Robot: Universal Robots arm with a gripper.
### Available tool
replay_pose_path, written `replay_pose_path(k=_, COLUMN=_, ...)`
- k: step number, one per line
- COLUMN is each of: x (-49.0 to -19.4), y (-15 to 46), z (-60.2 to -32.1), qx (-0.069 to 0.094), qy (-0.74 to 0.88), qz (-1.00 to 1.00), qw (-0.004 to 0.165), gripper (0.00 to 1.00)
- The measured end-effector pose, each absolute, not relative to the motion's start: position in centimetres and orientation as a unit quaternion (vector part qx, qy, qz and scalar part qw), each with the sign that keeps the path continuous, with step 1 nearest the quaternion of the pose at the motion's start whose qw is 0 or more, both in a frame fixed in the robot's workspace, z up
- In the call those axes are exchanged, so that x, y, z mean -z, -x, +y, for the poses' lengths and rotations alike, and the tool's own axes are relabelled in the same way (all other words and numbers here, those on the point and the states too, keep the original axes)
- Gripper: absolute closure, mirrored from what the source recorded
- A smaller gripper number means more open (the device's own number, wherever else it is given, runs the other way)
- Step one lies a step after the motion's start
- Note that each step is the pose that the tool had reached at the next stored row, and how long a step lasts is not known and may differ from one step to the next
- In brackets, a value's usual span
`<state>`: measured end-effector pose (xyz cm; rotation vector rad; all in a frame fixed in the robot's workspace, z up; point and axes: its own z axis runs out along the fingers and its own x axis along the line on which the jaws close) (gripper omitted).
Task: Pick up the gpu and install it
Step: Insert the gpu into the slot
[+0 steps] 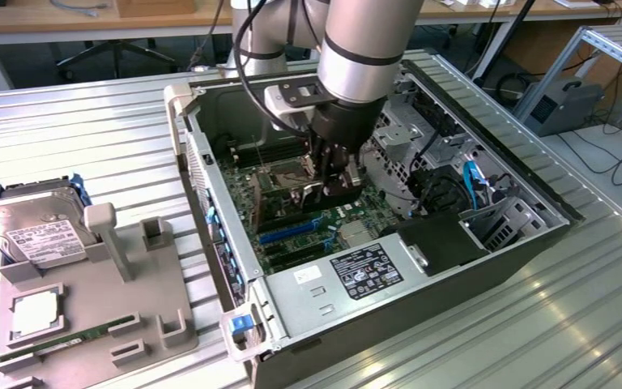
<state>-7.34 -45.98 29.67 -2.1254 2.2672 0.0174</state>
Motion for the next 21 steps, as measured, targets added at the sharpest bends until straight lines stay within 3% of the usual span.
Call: replay_pose_path(k=21, x=-28.5, y=9.3, z=-46.6, qx=-0.005, qy=0.684, qz=0.729, qw=0.017, gripper=0.73)
